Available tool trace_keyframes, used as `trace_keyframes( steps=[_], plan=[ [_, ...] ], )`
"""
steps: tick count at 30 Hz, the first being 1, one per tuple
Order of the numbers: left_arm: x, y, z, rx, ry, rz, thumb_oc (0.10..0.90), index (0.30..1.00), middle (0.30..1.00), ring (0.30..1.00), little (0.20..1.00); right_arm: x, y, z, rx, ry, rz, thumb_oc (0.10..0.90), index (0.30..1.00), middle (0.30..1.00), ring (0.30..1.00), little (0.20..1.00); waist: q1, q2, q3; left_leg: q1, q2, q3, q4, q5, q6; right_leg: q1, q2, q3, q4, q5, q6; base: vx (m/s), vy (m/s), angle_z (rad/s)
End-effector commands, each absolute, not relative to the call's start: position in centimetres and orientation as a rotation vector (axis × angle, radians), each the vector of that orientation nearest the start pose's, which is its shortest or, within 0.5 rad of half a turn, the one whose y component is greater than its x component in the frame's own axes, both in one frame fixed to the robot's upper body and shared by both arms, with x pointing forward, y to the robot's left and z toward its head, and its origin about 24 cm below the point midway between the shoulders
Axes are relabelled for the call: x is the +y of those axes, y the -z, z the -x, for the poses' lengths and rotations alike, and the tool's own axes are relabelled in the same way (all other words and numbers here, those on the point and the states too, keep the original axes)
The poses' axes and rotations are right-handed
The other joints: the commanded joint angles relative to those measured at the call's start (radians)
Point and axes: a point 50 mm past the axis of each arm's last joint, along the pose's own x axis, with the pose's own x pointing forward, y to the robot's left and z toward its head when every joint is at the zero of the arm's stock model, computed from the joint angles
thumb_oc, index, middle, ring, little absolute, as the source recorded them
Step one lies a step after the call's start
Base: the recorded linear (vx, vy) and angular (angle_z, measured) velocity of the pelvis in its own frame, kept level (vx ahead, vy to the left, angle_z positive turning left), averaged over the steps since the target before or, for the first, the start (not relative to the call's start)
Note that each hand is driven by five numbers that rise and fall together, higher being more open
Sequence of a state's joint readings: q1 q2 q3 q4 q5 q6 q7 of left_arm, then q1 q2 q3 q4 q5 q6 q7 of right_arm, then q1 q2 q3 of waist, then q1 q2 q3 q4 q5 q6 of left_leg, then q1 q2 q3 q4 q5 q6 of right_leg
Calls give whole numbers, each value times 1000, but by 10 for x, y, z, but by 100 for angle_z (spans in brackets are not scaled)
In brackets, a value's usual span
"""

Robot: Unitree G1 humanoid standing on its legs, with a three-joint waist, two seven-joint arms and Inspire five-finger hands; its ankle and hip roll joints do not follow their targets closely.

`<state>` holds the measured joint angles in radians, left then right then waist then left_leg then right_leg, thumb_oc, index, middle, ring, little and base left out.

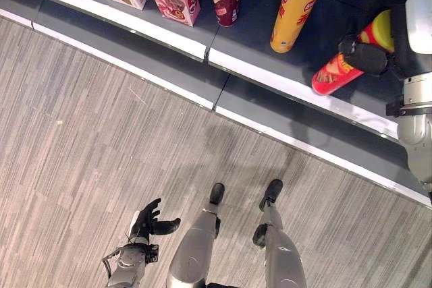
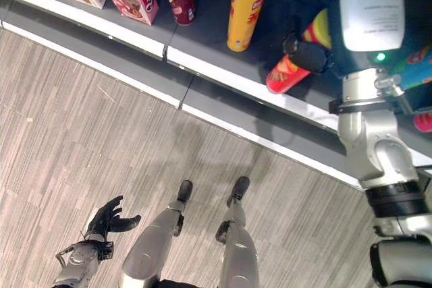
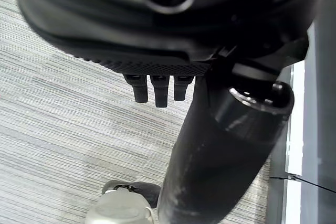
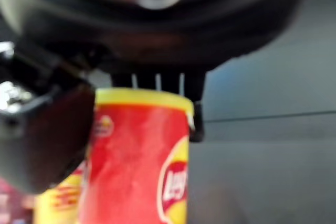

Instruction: Put the goods on the table back onto the shelves and tidy them up.

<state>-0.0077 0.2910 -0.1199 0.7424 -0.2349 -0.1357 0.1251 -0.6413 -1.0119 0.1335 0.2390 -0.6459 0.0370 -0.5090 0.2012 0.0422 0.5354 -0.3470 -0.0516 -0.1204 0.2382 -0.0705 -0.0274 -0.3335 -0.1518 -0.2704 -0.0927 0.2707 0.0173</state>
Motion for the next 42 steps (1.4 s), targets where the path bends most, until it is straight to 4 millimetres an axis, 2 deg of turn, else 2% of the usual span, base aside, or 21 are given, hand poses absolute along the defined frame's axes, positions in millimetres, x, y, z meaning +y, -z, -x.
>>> trace_keyframes(
  steps=[1,10,20,35,36,37,42],
  plan=[
    [258,91,-170,615,-224,-236,800,900,900,900,900,-288,-367,-273,-1031,974,1486,400,300,300,300,300,7,8,-65,-19,32,-32,-106,39,-41,71,-172,-46,114,-159,196,0,0,0],
    [254,89,-173,592,-212,-219,800,900,900,900,900,-306,-375,-277,-938,1026,1584,400,300,300,300,300,14,17,-61,-33,36,-37,-117,45,-47,59,-168,-55,110,-160,198,0,-3,0],
    [252,87,-174,576,-210,-204,800,900,900,900,900,-316,-378,-275,-878,1033,1683,400,300,300,300,300,6,11,-61,-48,32,-44,-114,43,-48,51,-169,-54,108,-158,201,0,0,0],
    [254,85,-175,569,-230,-191,800,900,900,900,900,-313,-374,-279,-858,982,1701,400,300,300,300,300,-3,-10,-56,-55,33,-43,-104,38,-50,55,-165,-52,102,-158,199,0,0,0],
    [254,85,-176,570,-230,-190,800,900,900,900,900,-312,-373,-280,-859,977,1691,767,851,851,851,851,-4,-11,-55,-54,33,-43,-106,38,-50,57,-165,-50,100,-157,200,0,0,0],
    [255,85,-175,571,-233,-192,800,900,900,900,900,-311,-374,-281,-867,972,1681,800,900,900,900,900,-4,-13,-56,-53,33,-44,-108,39,-50,57,-164,-52,98,-157,200,0,0,0],
    [255,86,-174,578,-235,-190,800,900,900,900,900,-310,-375,-281,-873,972,1668,800,900,900,900,900,-3,-15,-57,-50,33,-46,-113,41,-50,60,-163,-51,94,-155,201,0,0,0]
  ],
)
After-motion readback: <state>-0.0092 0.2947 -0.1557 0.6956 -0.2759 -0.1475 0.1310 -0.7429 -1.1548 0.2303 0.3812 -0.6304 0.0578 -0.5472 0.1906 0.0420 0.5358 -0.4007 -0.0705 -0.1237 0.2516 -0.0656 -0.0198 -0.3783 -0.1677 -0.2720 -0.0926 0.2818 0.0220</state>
